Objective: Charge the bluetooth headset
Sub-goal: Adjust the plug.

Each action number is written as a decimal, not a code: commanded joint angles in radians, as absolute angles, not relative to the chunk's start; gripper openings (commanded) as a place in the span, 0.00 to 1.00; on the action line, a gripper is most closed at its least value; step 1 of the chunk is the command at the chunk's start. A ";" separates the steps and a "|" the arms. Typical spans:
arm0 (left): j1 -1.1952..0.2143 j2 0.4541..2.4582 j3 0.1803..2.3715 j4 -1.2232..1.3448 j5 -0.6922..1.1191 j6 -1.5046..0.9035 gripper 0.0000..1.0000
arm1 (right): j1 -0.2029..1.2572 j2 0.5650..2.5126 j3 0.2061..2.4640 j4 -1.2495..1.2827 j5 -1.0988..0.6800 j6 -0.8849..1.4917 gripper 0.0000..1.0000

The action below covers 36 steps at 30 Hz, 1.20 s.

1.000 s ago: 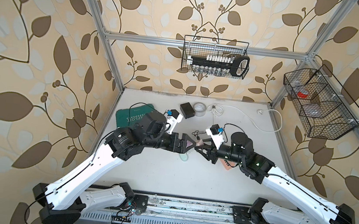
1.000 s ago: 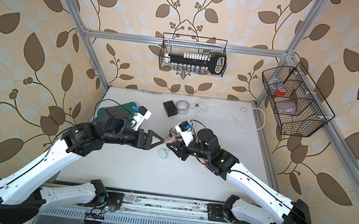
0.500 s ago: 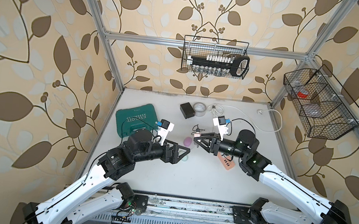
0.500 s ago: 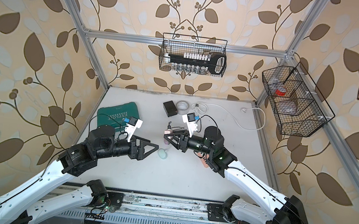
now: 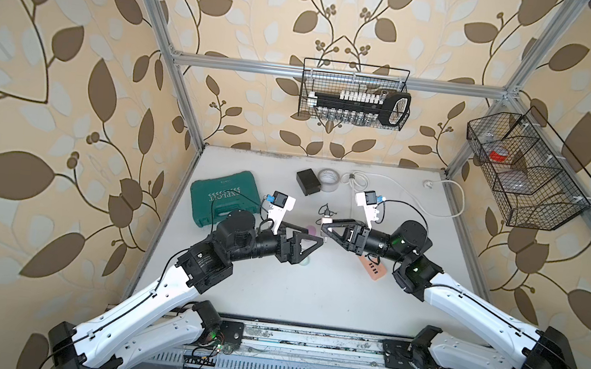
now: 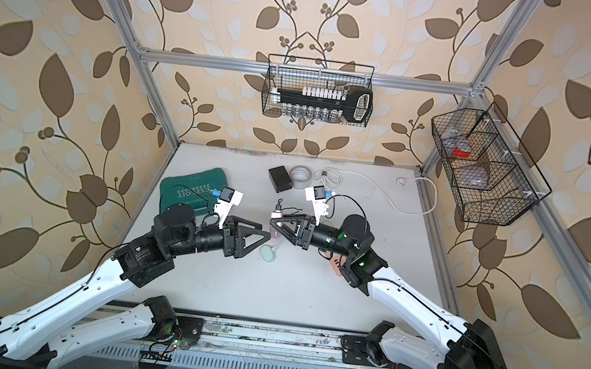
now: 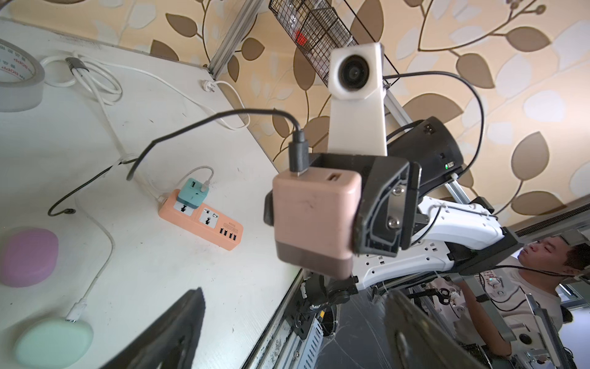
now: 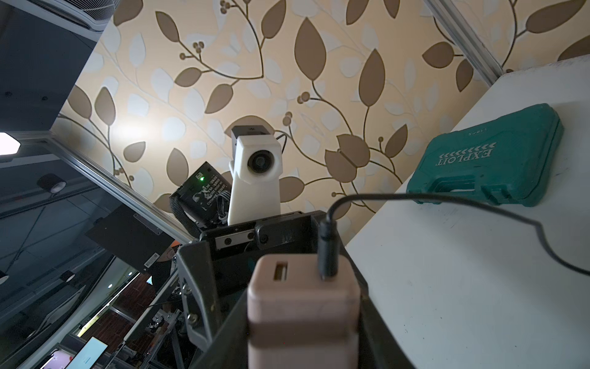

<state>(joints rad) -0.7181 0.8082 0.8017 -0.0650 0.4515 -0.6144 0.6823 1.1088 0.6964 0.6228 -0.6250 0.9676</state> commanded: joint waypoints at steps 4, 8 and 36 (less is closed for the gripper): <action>-0.706 0.847 0.812 0.071 0.510 -0.639 0.80 | 0.702 1.131 0.681 0.759 -0.634 1.039 0.30; -0.704 0.869 0.834 0.087 0.539 -0.634 0.70 | 0.704 1.131 0.678 0.772 -0.631 1.043 0.30; -0.688 0.795 0.880 -0.021 0.529 -0.593 0.83 | 0.742 1.075 0.657 0.657 -0.617 0.901 0.33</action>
<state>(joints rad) -0.7048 0.8570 0.8177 -0.0246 0.5560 -0.6216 0.7334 1.1080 0.6811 0.7109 -0.6022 0.9779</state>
